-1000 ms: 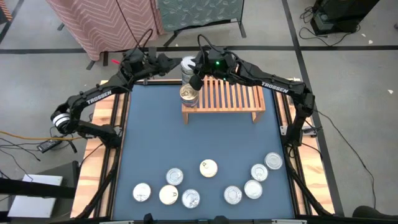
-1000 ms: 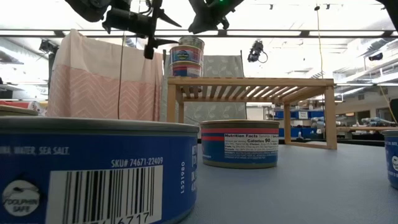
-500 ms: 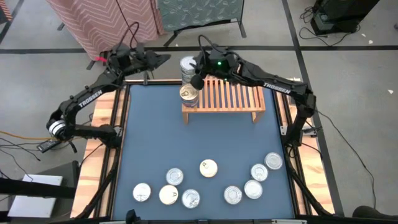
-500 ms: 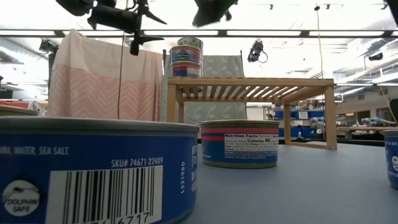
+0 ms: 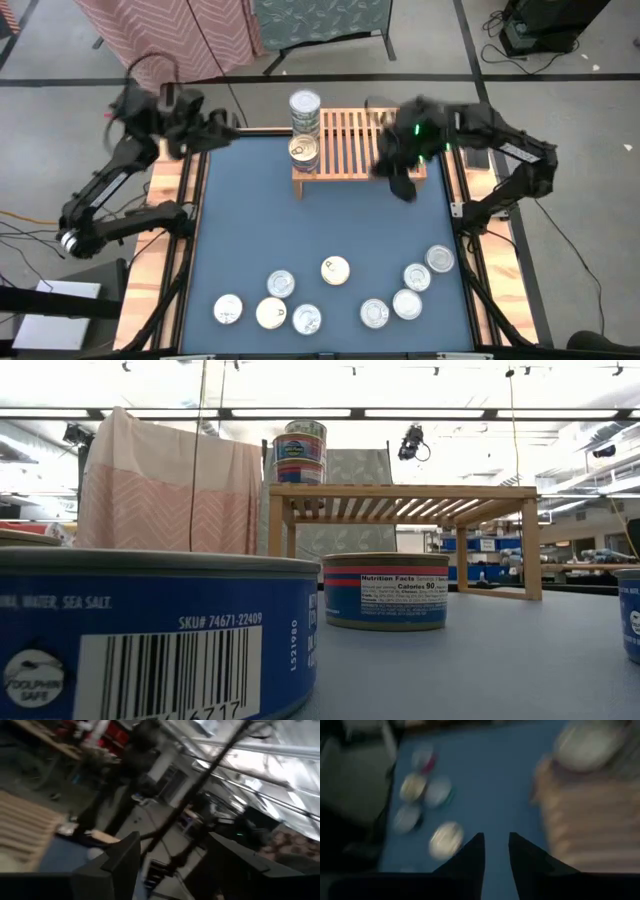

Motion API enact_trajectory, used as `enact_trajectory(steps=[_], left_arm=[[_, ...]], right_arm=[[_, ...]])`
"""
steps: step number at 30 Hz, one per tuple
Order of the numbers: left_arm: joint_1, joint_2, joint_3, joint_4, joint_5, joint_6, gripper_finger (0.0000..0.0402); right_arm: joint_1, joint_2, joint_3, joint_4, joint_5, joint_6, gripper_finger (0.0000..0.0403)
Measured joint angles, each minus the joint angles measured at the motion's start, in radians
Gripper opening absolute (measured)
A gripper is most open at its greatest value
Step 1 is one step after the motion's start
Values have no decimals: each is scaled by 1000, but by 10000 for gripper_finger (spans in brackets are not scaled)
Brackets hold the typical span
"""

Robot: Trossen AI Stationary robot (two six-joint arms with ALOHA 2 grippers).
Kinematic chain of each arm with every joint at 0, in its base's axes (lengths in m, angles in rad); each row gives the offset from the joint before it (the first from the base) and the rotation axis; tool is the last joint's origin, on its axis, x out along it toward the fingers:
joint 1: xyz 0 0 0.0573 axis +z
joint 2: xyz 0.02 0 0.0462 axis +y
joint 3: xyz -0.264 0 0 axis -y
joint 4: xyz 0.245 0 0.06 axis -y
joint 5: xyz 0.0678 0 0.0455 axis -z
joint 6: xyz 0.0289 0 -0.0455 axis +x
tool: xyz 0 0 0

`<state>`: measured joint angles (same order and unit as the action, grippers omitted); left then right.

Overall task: Stack canned seafood by type on shelf
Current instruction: Stack the green tuna can on top of the other green tuna cans on the shelf

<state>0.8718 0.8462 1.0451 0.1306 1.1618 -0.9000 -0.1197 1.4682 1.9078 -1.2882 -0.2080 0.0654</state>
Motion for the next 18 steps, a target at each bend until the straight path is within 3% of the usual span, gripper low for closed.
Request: enact_trajectory(steps=[3, 7, 13, 18], left_arm=[[-57, -71, -1, -9, -79, -48, 229], [-104, -139, -2, -128, -192, -53, 229], [-138, -174, -2, -305, -287, 19, 229], [-157, -166, -2, -379, -362, 63, 229]], right_arm=[[136, -17, -88, -97, 4, 147, 84], [338, -66, -262, -50, 38, 373, 80], [644, -84, -560, 228, 153, 719, 80], [795, -17, -743, 461, 180, 977, 80]])
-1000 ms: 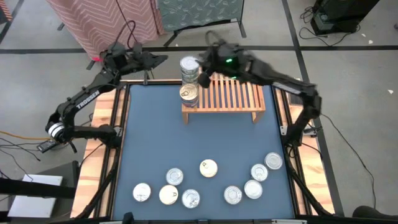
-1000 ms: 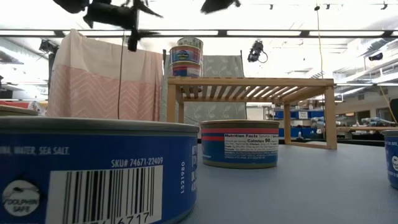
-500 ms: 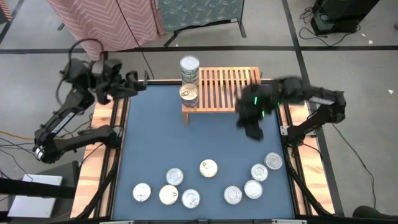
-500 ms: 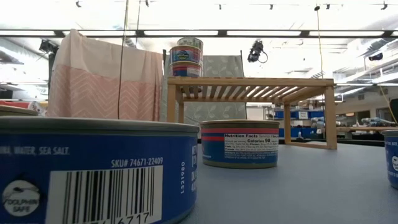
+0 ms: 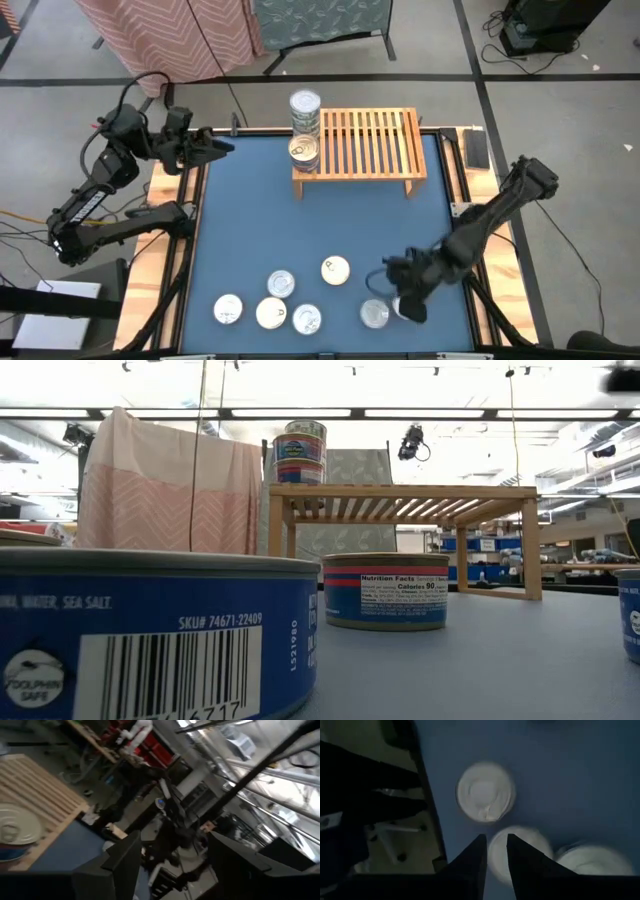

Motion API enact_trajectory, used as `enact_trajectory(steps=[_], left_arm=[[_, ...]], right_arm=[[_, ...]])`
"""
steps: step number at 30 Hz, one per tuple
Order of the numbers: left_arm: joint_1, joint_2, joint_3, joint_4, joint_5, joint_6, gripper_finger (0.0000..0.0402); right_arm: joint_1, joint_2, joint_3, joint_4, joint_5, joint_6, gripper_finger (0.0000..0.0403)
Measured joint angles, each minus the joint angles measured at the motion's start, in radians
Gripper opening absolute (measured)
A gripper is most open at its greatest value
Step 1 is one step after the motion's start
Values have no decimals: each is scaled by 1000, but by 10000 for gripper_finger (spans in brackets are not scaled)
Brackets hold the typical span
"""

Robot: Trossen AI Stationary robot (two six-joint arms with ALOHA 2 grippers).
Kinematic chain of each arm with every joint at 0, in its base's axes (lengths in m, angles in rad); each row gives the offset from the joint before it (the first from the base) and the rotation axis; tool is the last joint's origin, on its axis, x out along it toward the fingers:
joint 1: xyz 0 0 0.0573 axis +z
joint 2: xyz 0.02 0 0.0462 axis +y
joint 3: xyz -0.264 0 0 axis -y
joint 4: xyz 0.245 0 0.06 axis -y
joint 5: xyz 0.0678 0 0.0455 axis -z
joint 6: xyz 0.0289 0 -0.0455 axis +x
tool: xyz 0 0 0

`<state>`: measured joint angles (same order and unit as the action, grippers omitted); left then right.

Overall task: Stack canned seafood by type on shelf
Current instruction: Stack the green tuna can on top of the other green tuna cans on the shelf

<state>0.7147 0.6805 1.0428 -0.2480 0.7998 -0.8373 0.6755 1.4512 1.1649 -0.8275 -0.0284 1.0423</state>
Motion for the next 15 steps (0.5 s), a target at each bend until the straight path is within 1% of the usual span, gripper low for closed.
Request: enact_trajectory(steps=[3, 5, 11, 15], left_arm=[[-4, 17, 0, -10, -12, 19, 229], [-5, 29, 0, -10, -21, 27, 229], [-5, 68, -1, -24, -30, 73, 229], [-5, 83, -1, -41, -29, 74, 229]], right_arm=[[55, 43, -49, 89, -4, 109, 80], [78, 80, -57, 95, -10, 157, 80], [141, 178, -57, 90, -40, 219, 80], [154, 235, -57, 87, -65, 216, 80]])
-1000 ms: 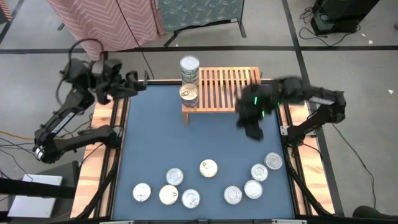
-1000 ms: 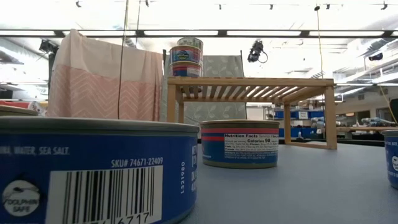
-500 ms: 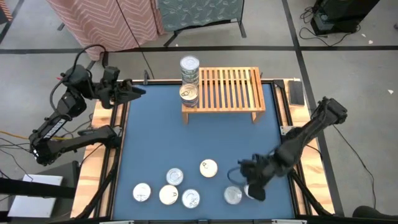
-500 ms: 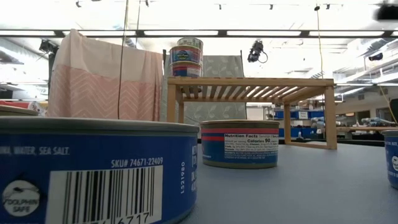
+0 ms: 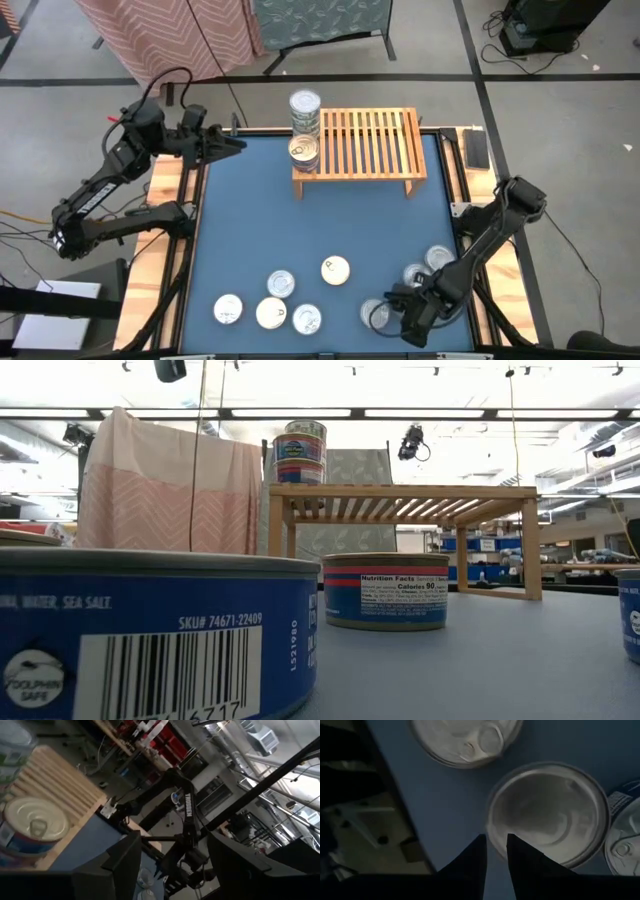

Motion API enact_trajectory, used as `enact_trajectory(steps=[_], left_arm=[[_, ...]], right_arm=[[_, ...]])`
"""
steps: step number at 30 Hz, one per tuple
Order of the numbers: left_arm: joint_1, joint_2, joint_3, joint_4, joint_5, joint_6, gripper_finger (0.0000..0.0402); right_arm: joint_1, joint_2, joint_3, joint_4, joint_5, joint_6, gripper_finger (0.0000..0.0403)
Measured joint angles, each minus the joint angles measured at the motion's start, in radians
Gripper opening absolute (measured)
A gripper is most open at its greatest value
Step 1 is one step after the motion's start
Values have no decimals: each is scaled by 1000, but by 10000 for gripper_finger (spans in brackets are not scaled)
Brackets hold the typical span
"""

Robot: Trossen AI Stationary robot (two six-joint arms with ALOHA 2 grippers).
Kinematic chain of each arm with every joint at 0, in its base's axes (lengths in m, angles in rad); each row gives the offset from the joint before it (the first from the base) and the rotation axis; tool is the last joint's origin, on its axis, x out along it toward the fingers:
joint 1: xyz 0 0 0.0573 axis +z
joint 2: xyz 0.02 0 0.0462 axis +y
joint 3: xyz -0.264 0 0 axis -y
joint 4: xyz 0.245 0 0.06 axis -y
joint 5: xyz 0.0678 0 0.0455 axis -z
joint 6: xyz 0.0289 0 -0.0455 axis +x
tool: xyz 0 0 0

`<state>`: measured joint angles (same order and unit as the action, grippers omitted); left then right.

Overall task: Stack canned seafood by type on shelf
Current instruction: Stack the green tuna can on top of the other green tuna cans on the shelf

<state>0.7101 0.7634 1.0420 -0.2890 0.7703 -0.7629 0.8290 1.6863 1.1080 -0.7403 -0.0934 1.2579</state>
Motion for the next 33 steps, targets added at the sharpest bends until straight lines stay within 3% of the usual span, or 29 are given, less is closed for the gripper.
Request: enact_trajectory(steps=[10, 16, 20, 27, 33], left_arm=[[0, 2, 0, -134, -18, 31, 229], [0, 2, 0, -162, -22, 52, 229], [0, 2, 0, -161, -22, 58, 229], [0, 2, 0, -300, -105, 155, 229], [0, 2, 0, -451, -186, 234, 229]], right_arm=[[-122, 104, 8, -13, -27, -268, 80], [-312, 87, 4, -73, 172, -448, 80], [-456, 84, 3, -50, 229, -556, 80], [-651, 95, -3, 215, 274, -745, 80], [-724, 140, -1, 579, 185, -878, 80]])
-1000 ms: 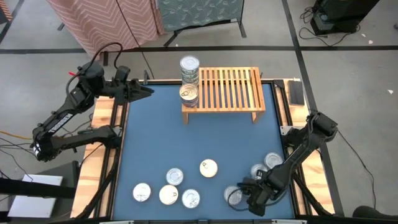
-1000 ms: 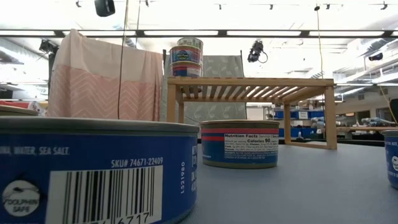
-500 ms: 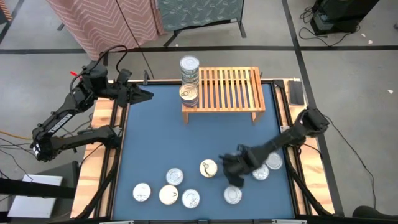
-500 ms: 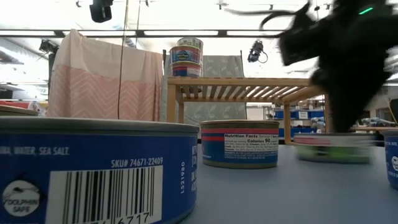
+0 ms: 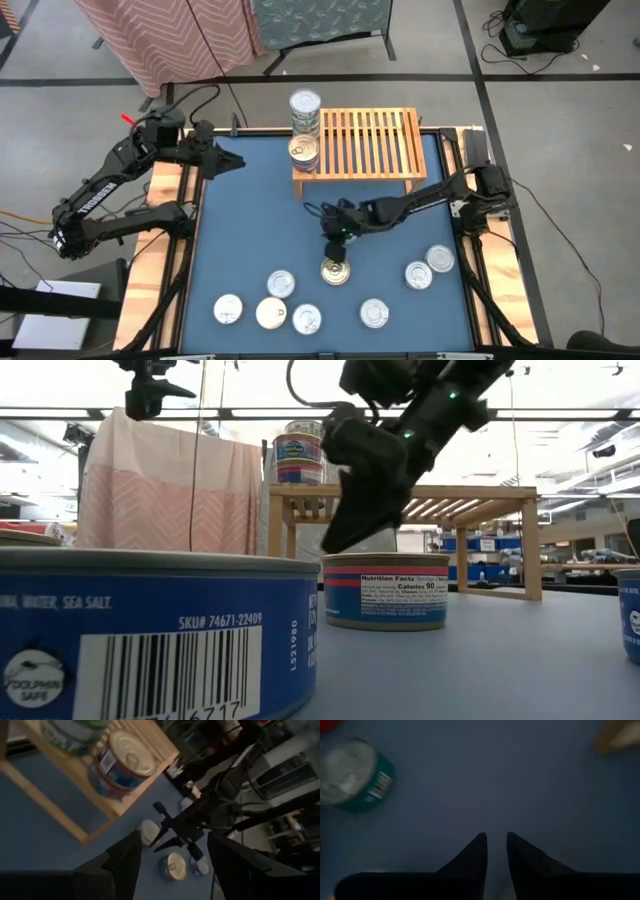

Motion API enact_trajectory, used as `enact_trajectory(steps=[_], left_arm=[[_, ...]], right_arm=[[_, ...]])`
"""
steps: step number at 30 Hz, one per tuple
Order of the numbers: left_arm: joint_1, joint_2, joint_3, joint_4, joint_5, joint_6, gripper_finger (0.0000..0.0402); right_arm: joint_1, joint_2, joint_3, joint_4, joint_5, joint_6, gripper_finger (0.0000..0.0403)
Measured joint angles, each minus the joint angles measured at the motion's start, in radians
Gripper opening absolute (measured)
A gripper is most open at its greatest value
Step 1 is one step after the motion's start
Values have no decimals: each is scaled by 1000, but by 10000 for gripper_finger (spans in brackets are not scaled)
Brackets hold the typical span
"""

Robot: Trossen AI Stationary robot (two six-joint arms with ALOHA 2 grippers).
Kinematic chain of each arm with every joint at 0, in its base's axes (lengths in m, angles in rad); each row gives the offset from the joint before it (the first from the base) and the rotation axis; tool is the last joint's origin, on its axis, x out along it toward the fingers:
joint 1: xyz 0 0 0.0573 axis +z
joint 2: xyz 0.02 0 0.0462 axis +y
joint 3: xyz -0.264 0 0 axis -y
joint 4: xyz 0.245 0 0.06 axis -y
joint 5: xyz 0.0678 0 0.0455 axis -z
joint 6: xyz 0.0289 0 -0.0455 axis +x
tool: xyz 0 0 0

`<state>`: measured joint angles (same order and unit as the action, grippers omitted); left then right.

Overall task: Stack canned seafood by type on shelf
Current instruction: Stack the green tuna can on top of the other green tuna cans on the shelf

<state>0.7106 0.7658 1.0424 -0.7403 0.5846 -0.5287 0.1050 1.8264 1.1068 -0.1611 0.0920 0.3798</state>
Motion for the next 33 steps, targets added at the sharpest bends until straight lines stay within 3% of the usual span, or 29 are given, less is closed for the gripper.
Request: enact_trajectory(steps=[5, 12, 16, 21, 27, 33], left_arm=[[0, 0, 0, -22, -26, 5, 229], [-26, 3, 0, -17, -34, -6, 229], [-64, 9, 0, -12, -35, -12, 229], [-118, 24, 0, -12, -64, -31, 229], [-177, 34, 0, -12, -128, -52, 229], [-209, 34, 0, -12, -176, -75, 229]], right_arm=[[-11, 51, 32, 115, -63, -32, 80], [-3, -82, 85, -202, 246, 39, 51], [8, -141, 84, -428, 230, 76, 26], [59, -120, 84, -540, 146, 85, 6], [90, -22, 84, -464, 152, 65, 8], [69, 74, 87, -219, 76, 17, 10]])
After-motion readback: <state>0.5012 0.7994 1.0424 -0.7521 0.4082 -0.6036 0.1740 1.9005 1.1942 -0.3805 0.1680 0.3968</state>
